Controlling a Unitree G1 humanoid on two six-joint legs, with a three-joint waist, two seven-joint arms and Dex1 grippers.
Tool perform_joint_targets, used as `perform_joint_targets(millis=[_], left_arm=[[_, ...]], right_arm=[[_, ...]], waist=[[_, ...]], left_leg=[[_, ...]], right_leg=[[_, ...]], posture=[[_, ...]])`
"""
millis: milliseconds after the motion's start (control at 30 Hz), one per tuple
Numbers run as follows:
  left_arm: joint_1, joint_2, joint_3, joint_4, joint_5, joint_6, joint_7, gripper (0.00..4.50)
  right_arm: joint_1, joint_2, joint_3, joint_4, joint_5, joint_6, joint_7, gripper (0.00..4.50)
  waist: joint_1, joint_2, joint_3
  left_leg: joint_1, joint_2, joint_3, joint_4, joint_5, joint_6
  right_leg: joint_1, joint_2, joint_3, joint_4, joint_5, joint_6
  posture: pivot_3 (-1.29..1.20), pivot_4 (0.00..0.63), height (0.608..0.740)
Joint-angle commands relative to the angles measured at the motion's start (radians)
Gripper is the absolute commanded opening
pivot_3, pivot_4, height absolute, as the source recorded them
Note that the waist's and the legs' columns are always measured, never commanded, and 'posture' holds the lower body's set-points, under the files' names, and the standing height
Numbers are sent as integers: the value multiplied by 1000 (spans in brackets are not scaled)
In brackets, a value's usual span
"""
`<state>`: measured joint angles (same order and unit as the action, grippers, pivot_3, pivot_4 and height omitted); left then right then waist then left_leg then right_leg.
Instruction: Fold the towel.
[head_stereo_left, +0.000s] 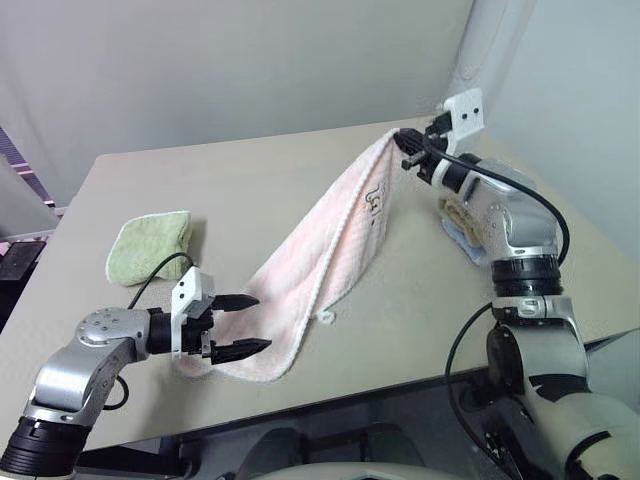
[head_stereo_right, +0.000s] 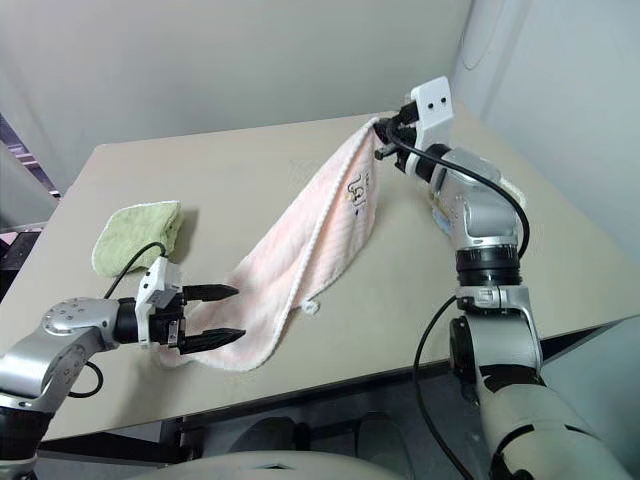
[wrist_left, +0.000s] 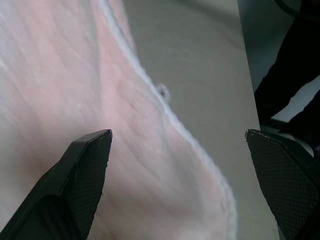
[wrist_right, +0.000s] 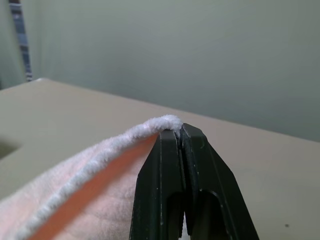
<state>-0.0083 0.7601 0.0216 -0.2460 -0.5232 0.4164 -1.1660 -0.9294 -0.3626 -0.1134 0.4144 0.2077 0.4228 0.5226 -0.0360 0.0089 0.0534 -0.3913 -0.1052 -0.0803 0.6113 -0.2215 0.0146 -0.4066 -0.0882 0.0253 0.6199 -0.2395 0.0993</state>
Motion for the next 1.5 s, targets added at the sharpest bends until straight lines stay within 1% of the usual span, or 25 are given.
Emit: perform_joint_targets(millis=[33,133,200,300,433,533,600,667,800,900,1067,1233,1400,1467,1500], left_arm=[[1,-1,-26,-14,38,-51,-10,4500],[-6,-19,-37,-22,47,-55,12,4500],[-12,-26,-42,-55,30,-29,24,4500],[-19,-15,-91,-115,27,37,28,4500],[-46,-1,-138,-133,49,95,43,4500],[-88,2,-186,-128,79,140,66,4500],[-108,-6,-198,-105,90,149,79,4500],[-112,8,-214,-87,101,159,71,4500],[-104,28,-251,-56,134,148,49,4500],[-111,26,-275,-18,167,124,45,4500],[-144,-9,-320,89,241,68,64,4500],[-169,-69,-343,182,282,19,79,4500],[-167,-93,-370,256,338,-34,82,4500],[-170,-100,-376,276,350,-43,79,4110],[-171,-102,-377,282,353,-47,76,3864]], right_arm=[[-98,23,-7,113,-29,-77,-69,46],[-146,41,4,228,-64,-147,-113,46],[-169,49,5,292,-75,-170,-137,46],[-206,59,7,401,-100,-212,-180,46],[-232,67,0,459,-100,-235,-192,46],[-233,70,-6,467,-97,-242,-194,46],[-228,68,-6,465,-99,-245,-197,46],[-222,65,-7,463,-100,-244,-200,46],[-209,60,-3,455,-105,-244,-202,46],[-201,58,6,444,-115,-250,-204,46],[-196,59,4,436,-114,-247,-208,46],[-188,61,5,424,-115,-244,-206,46],[-180,60,6,415,-116,-240,-204,46],[-179,59,7,412,-116,-238,-204,0],[-178,58,8,410,-117,-237,-203,0]], waist=[[-2,0,0],[-5,0,0],[-6,0,0],[-6,0,0],[-7,0,0],[-7,0,0],[-7,0,0],[-8,0,0],[-10,1,0],[-9,1,0],[-6,1,0],[-4,1,0],[-1,2,-1],[-1,2,0],[-2,2,0]], left_leg=[[0,0,0,0,0,0],[0,0,0,0,0,0],[0,0,0,0,0,0],[0,0,0,0,0,0],[0,-1,0,0,0,0],[0,-1,0,0,1,0],[0,-1,0,1,2,-1],[1,-1,-1,1,3,0],[1,0,-1,1,4,-1],[1,0,-1,1,4,-1],[1,-1,-2,1,4,-2],[2,-1,-2,1,4,-3],[7,-2,-2,2,3,-5],[11,-2,-2,2,3,-5],[14,-2,-3,2,3,-5]], right_leg=[[0,0,0,0,0,0],[0,0,0,0,0,0],[0,0,0,0,0,0],[0,1,0,1,0,0],[1,1,0,1,0,0],[1,1,0,5,0,0],[1,1,0,8,0,0],[1,1,0,10,0,0],[0,2,0,11,0,0],[0,2,0,11,0,-1],[1,2,0,11,0,0],[2,1,0,10,0,-1],[5,0,0,10,0,-2],[9,0,0,10,-1,-1],[13,0,0,10,-2,1]], posture=[[0,0,740],[0,0,740],[0,0,740],[0,0,740],[0,0,740],[0,0,740],[0,0,740],[0,0,740],[0,0,740],[0,0,740],[0,0,740],[0,0,740],[0,0,740],[0,0,740],[0,0,740]])
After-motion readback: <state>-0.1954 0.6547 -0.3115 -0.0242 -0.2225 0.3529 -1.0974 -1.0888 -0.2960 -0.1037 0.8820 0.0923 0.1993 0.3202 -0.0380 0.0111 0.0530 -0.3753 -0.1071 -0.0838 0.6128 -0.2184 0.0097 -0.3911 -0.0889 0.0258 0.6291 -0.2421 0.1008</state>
